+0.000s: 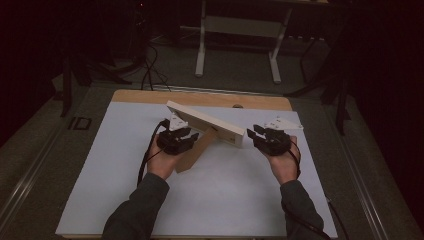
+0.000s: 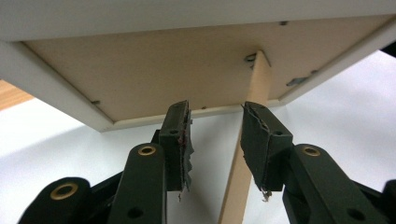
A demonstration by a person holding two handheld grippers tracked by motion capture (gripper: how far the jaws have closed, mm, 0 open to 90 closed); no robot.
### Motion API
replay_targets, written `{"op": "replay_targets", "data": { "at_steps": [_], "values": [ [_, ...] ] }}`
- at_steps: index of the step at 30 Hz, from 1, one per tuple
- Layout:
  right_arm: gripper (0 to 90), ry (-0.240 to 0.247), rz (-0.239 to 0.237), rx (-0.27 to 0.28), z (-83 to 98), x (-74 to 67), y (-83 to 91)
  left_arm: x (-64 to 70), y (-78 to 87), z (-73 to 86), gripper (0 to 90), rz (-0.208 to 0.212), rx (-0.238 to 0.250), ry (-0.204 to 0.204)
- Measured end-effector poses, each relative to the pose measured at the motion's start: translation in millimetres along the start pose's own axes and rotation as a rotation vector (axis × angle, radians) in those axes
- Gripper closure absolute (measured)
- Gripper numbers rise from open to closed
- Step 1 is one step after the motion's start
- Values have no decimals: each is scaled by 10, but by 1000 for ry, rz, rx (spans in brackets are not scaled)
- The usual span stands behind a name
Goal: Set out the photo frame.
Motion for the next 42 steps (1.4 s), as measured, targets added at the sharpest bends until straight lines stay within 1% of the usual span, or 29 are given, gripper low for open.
{"op": "replay_targets", "data": {
  "at_steps": [2, 3, 5, 6, 8, 10, 13, 16, 18, 24, 27, 30, 33, 42],
  "values": [
    [681, -7, -1, 3, -4, -4, -14, 12, -26, -1, 633, -2, 0, 1],
    [689, -10, -2, 6, -4, -6, -20, 21, -35, -6, 633, 5, 5, 10],
    [715, -13, 2, 9, -6, -12, -27, 34, -48, -23, 639, 14, 9, 13],
    [732, -20, 2, 14, -9, -14, -30, 43, -53, -36, 647, 18, 10, 14],
    [768, -55, -20, 41, -24, -11, -23, 54, -61, -61, 676, 35, 13, 14],
    [802, -72, -20, 55, -46, -13, -15, 62, -77, -85, 704, 44, 11, 22],
    [858, -61, -13, 50, -69, -17, -29, 64, -101, -107, 728, 53, 9, 37],
    [894, -55, -11, 50, -81, -34, -39, 74, -123, -115, 763, 43, 4, 37],
    [896, -53, -12, 49, -88, -43, -49, 76, -138, -121, 795, 31, -2, 35],
    [897, -57, -25, 50, -105, -60, -85, 85, -161, -160, 898, 17, -5, 50],
    [897, -80, -57, 62, -115, -59, -94, 103, -157, -188, 900, 15, 0, 45],
    [897, -88, -62, 62, -130, -52, -103, 133, -153, -215, 900, 16, 6, 39],
    [897, -97, -69, 69, -144, -45, -103, 151, -152, -239, 900, 18, 14, 42],
    [896, -83, -77, 55, -144, -75, -137, 231, -171, -295, 900, 15, 16, 28]
  ]
}}
Point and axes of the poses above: each handheld gripper's, and its own axes: y roughly backward along the jaws, z roughly out of its underside, x roughly to its right, the point moved 2 cm from there along -y, roughly forward along the jaws, and after that the axes turned 9 degrees about -z, right-handed, at the moved point
